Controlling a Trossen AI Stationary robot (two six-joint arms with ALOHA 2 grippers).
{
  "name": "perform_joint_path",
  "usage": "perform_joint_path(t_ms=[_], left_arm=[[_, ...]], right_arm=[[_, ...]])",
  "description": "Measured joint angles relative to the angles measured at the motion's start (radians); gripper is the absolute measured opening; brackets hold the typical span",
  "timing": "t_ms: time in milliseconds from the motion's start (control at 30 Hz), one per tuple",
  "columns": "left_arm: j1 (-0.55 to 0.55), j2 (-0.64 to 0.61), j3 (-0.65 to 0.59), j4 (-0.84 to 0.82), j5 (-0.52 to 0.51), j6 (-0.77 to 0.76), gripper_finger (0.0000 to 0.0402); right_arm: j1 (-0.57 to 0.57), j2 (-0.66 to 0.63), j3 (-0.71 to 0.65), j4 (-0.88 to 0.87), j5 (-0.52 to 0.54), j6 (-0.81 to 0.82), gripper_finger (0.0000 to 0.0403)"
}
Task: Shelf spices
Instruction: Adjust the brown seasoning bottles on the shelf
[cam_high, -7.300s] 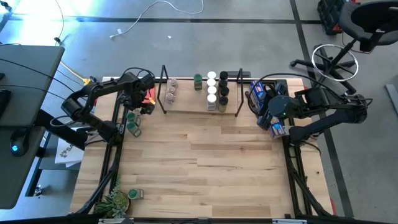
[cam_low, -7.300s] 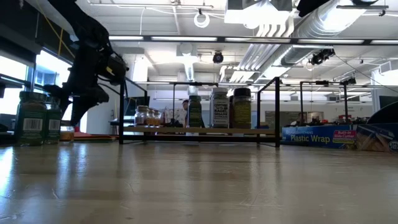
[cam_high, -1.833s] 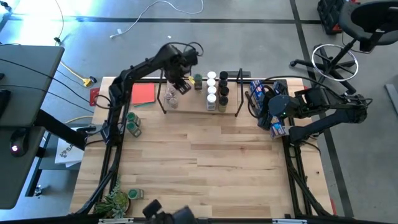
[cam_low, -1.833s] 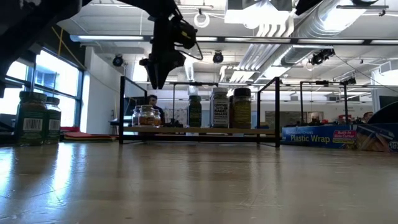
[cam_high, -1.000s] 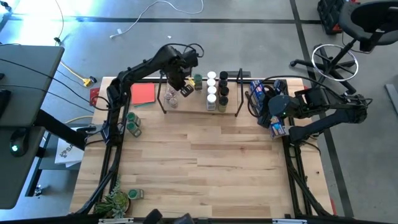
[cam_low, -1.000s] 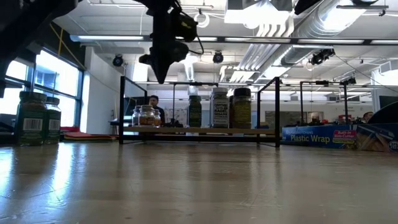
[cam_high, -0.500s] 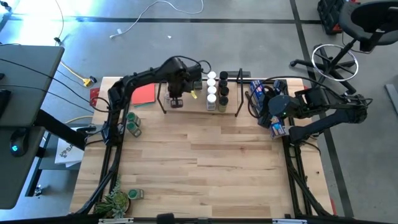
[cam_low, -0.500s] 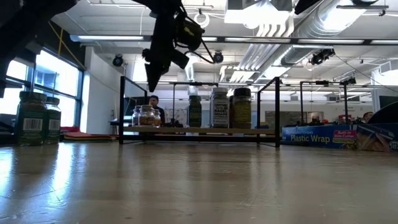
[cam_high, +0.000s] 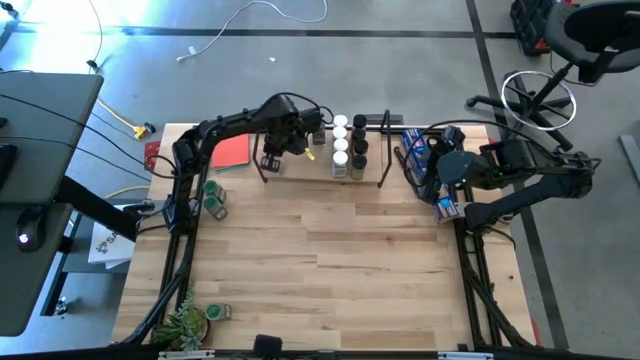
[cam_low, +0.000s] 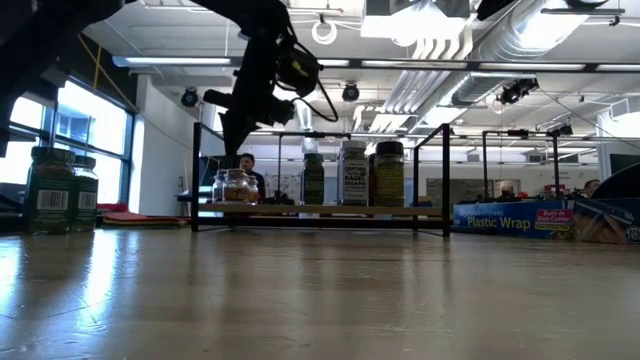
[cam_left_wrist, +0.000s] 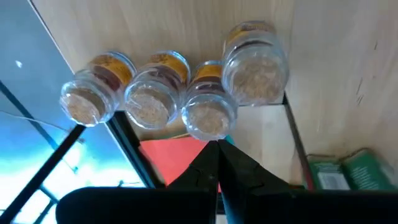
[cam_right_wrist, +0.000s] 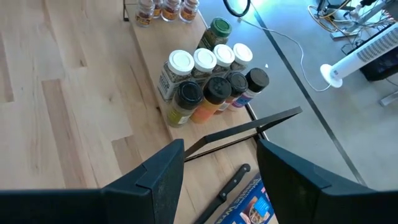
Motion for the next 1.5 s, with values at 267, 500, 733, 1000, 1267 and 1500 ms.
perform_joint_path(t_ms=[267, 500, 733, 1000, 1267, 1500], left_arm=[[0.052, 0.000, 0.000, 0.004, 0.046, 0.017, 0.0000], [0.074, 0.000, -0.018, 0.024, 0.070, 0.021, 0.0000], [0.058, 0.000, -0.080, 0.056, 0.060, 0.042, 0.0000], [0.050, 0.000, -0.085, 0.112, 0.040, 0.055, 0.0000], [0.061, 0.000, -0.085, 0.141, 0.041, 0.055, 0.0000], [0.061, 0.000, -0.085, 0.162, 0.041, 0.055, 0.0000]], right_arm=[[0.000, -0.001, 0.000, 0.000, 0.001, 0.012, 0.0197], [0.000, -0.001, 0.000, 0.000, 0.001, 0.012, 0.0197], [0.000, -0.001, 0.000, 0.000, 0.001, 0.012, 0.0197], [0.000, -0.001, 0.000, 0.000, 0.001, 0.017, 0.0197], [0.000, -0.001, 0.000, 0.000, 0.001, 0.041, 0.0197], [0.000, -0.001, 0.000, 0.000, 0.001, 0.039, 0.0197]])
